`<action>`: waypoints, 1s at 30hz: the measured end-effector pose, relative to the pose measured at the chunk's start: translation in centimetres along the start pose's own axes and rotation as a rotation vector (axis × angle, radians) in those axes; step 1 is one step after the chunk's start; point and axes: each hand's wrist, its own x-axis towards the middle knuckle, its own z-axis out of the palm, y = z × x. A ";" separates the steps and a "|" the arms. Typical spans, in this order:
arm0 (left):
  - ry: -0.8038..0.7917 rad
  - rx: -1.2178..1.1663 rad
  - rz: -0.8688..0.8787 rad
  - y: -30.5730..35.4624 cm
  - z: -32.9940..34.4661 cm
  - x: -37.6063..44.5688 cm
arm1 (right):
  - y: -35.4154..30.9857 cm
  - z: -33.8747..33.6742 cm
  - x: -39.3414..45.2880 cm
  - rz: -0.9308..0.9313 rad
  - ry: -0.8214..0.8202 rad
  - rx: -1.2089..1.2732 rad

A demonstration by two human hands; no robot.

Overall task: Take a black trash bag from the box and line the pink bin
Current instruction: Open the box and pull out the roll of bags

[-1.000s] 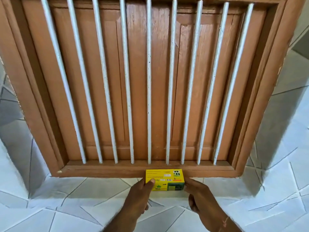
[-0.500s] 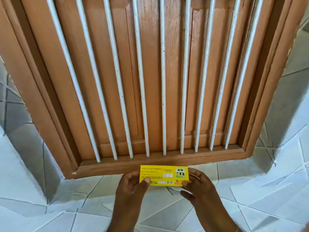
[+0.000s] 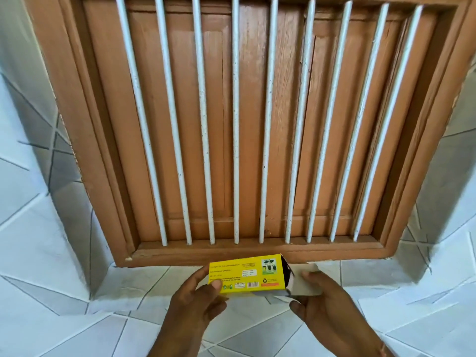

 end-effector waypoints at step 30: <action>0.039 0.558 0.513 3.4 2.2 0.7 | -0.1 2.1 2.7 -0.019 0.299 0.016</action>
